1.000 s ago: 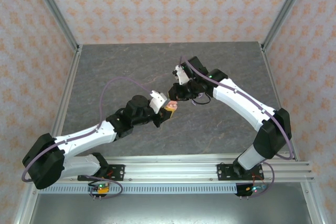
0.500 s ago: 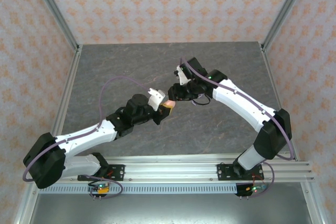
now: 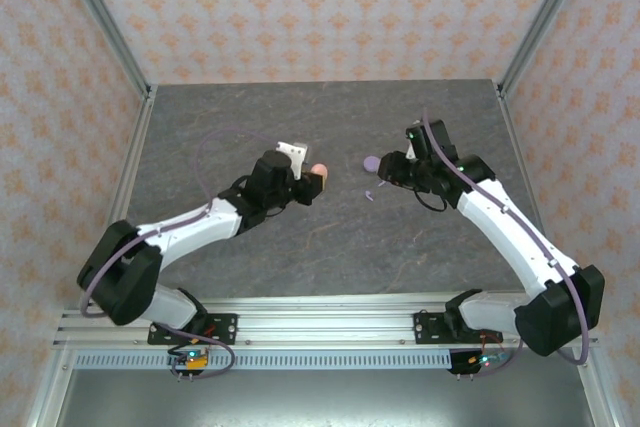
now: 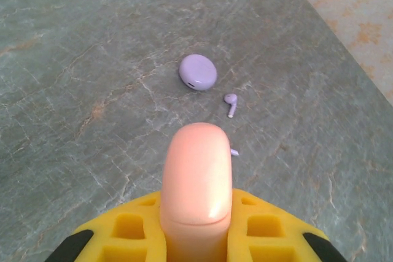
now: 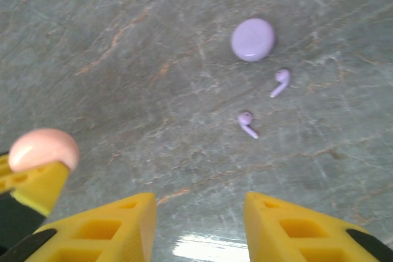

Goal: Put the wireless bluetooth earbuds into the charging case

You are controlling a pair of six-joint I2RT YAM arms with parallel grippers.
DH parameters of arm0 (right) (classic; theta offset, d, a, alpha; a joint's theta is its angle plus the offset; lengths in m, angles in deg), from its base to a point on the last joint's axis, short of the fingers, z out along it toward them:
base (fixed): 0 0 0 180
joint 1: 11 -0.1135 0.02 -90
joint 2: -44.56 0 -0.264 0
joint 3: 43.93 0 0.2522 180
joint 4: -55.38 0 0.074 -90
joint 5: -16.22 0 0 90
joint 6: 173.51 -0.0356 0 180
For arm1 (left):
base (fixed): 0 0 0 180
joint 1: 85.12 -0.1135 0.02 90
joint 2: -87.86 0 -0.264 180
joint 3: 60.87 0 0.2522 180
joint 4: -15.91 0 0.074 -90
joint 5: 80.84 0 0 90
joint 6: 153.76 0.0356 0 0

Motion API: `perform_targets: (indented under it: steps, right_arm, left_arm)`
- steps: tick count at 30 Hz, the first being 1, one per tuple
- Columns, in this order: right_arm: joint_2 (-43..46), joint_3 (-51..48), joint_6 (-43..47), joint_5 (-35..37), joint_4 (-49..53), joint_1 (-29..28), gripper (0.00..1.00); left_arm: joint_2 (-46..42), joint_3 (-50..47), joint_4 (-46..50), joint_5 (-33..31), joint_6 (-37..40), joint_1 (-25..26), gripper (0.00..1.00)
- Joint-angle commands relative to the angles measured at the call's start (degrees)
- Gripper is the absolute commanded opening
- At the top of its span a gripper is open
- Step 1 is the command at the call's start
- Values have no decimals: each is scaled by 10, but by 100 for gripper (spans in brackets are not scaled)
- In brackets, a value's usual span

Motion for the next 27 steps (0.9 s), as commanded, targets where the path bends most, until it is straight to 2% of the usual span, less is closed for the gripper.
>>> perform_targets:
  steps: [1,12,21,27]
  right_arm:
    - [19,-23,6,31,0,6,43]
    - [49,-79,-7,-8,-20,7,43]
    - [62,-107,-18,-17,-27,6,44]
    - [55,-110,-15,-17,-27,7,45]
  left_arm:
    - [56,71,68,34,-50,-22,10]
    - [274,319,160,83,-63,-53,10]
    - [426,532,248,85,-53,-73,10]
    - [503,628,270,80,-69,-85,11]
